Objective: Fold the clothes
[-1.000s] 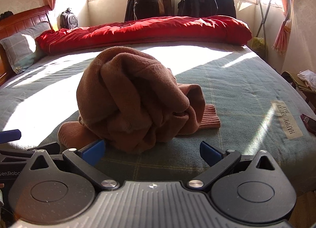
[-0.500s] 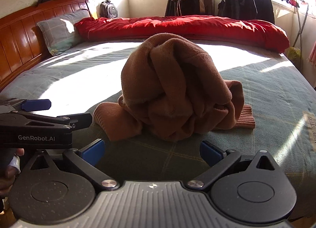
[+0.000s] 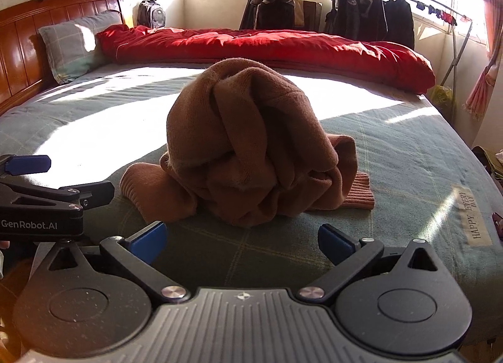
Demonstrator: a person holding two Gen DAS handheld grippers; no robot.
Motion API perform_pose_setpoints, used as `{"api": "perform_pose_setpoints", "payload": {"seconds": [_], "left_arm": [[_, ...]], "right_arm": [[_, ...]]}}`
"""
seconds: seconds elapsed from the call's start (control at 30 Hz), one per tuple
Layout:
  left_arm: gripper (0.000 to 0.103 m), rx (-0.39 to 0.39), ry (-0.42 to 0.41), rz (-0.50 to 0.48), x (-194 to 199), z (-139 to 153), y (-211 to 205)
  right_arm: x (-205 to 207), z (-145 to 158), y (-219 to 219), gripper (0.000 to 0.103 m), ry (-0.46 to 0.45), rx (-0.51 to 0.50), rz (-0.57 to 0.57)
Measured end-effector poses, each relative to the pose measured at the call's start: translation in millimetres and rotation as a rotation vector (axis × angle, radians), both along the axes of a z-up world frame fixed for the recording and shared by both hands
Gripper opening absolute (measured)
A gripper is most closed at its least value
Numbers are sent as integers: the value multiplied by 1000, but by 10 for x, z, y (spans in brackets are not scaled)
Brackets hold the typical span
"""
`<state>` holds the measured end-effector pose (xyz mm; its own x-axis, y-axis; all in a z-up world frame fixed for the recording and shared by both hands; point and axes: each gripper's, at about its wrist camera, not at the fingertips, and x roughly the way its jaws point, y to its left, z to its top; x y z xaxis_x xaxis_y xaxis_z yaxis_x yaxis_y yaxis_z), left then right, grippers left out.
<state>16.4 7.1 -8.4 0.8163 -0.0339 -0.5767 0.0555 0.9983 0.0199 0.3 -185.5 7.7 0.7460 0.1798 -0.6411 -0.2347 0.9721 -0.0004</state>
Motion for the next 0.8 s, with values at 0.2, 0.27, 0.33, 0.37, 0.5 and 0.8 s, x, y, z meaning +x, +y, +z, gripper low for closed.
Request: {"api": "perform_pose_setpoints", "payload": {"seconds": [0.2,0.27,0.33,0.37,0.5,0.8], "left_arm": [[102,-33,3,7,6,-6,34],[102,-36,2,2,0,-11,30],[102,-34,7,-4,0,-21,20],[102,-33,11,-5,1,-27,15],[102,-32,26,-3,10,-41,0],[102,-5,25,-10,3,-42,-56]], "right_arm": [[18,7,-63,103,1,14,-16],[20,4,-72,103,6,21,-16],[19,2,-78,103,8,26,-16],[18,2,-79,103,8,27,-17],[17,2,-79,103,10,30,-19],[12,22,-151,103,1,50,-31]]}}
